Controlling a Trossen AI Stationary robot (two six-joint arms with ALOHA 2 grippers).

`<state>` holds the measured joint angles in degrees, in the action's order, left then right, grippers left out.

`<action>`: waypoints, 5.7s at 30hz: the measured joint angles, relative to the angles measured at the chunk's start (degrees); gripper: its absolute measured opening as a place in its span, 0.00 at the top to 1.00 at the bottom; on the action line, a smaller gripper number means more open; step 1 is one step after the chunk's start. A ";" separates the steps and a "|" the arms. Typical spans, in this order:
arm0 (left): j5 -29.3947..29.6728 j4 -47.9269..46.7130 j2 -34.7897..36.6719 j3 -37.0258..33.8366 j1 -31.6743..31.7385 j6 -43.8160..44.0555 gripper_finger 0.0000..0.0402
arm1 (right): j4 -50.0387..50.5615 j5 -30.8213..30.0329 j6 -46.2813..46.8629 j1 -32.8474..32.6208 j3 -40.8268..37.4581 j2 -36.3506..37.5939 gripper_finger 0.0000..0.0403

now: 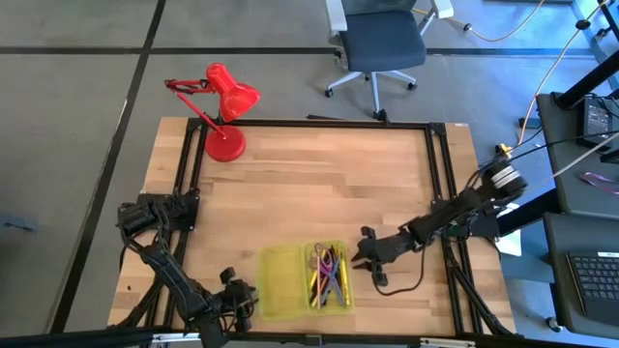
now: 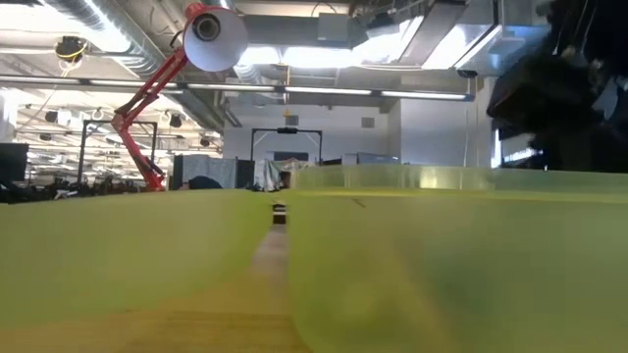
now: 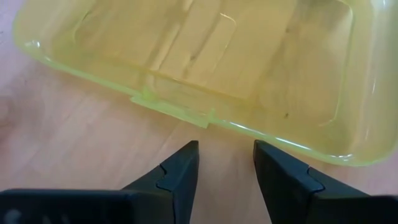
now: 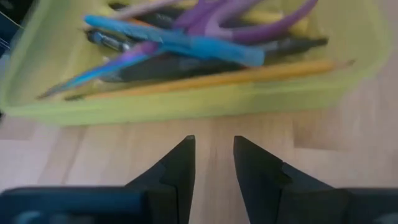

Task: Pick & place school supplies into a supply box
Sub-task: Close the yellow supply box

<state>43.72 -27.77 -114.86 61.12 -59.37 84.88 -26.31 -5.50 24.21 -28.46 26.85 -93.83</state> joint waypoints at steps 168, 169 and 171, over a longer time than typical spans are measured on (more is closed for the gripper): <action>28.77 3.49 5.15 1.09 2.50 -12.31 0.64 | -7.92 1.23 2.49 0.10 0.02 -6.73 0.72; 28.53 5.26 5.23 1.11 3.34 -13.76 0.63 | -7.93 1.25 2.49 0.13 0.02 -6.73 0.72; 27.29 8.22 5.23 1.12 5.35 -17.84 0.63 | -8.04 1.20 2.47 0.10 0.02 -6.73 0.72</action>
<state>71.00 -19.55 -109.62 62.25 -54.02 67.04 -34.35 -4.29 26.68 -28.36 26.87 -100.55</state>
